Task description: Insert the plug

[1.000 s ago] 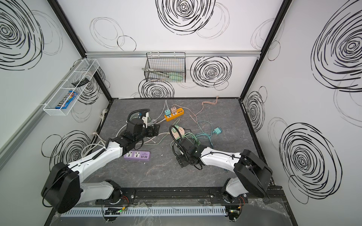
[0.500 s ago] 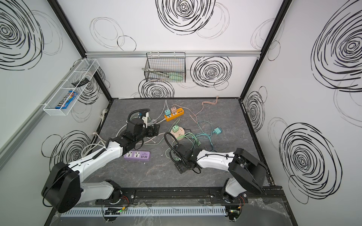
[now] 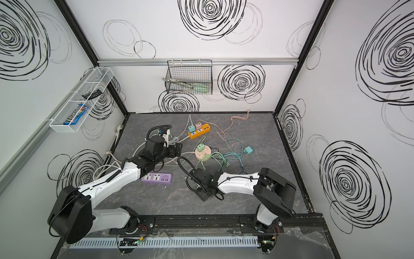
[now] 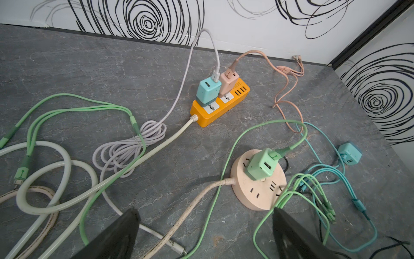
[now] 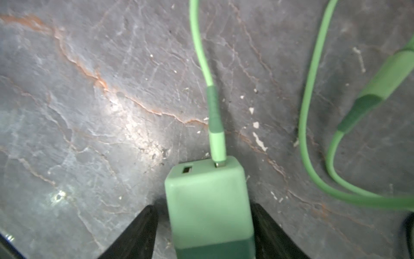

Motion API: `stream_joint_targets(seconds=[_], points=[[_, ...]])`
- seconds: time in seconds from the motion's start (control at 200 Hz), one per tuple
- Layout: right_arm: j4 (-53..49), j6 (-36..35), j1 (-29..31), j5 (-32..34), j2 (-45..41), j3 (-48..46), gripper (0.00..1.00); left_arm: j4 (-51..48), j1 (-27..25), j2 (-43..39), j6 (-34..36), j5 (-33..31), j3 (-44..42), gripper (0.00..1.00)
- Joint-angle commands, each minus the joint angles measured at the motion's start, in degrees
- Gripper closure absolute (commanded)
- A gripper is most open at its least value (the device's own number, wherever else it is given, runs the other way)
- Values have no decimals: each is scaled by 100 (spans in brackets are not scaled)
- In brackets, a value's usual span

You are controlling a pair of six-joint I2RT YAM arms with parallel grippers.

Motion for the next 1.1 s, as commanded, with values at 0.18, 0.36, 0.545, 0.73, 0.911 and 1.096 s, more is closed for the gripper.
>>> stream_joint_targets(seconds=[0.18, 0.36, 0.545, 0.73, 0.911, 1.096], points=[[-157, -142, 124, -29, 111, 11, 47, -2, 193, 47, -276, 60, 201, 4], [-72, -81, 129, 375, -125, -58, 54, -26, 240, 4, -229, 292, 229, 4], [399, 25, 131, 1054, -938, -349, 58, -175, 233, -90, 88, 937, 378, 4], [1297, -15, 125, 1718, -2019, -913, 57, -456, 154, -345, 543, 2030, 537, 3], [1750, -239, 132, 2163, -2628, -1153, 57, -1472, -124, -301, 1332, 3283, 1025, 0], [2231, -657, 133, 2448, -3096, -1343, 57, -2093, -438, -338, 1919, 4483, 1199, 1]])
